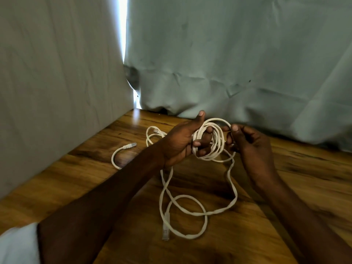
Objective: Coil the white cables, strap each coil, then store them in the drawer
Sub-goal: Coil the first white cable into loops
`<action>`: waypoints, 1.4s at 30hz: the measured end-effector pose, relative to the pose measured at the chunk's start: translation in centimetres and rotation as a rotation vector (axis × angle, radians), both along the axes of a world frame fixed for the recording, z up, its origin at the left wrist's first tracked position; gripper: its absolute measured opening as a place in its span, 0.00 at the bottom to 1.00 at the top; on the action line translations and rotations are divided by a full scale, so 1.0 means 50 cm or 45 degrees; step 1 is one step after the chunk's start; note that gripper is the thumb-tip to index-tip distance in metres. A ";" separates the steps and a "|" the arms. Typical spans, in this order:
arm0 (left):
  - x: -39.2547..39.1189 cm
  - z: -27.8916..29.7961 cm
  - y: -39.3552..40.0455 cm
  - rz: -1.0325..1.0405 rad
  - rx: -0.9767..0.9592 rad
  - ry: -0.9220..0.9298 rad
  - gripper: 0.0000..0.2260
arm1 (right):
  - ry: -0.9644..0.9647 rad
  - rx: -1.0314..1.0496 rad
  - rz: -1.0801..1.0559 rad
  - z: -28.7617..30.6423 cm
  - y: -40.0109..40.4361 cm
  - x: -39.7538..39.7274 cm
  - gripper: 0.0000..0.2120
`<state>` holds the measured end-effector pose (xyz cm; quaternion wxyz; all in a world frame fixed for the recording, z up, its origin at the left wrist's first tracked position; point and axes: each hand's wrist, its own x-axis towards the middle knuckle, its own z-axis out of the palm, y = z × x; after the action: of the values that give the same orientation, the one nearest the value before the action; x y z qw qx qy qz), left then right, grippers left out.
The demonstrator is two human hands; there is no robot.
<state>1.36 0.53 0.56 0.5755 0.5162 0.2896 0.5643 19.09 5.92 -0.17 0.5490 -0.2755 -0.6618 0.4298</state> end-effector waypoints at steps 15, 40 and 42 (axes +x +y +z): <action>0.004 -0.008 0.005 -0.106 -0.158 -0.137 0.25 | -0.010 0.191 -0.002 -0.001 0.002 -0.004 0.06; -0.009 -0.013 0.021 0.257 -0.285 -0.440 0.20 | -0.248 0.633 0.124 0.006 -0.015 -0.004 0.04; -0.008 -0.013 0.021 0.230 -0.260 -0.381 0.22 | -0.371 0.639 0.086 -0.001 -0.003 -0.005 0.07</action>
<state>0.98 1.56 -0.08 0.6086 0.3374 0.3018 0.6517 18.85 5.78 -0.20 0.4844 -0.1676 -0.8282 0.2265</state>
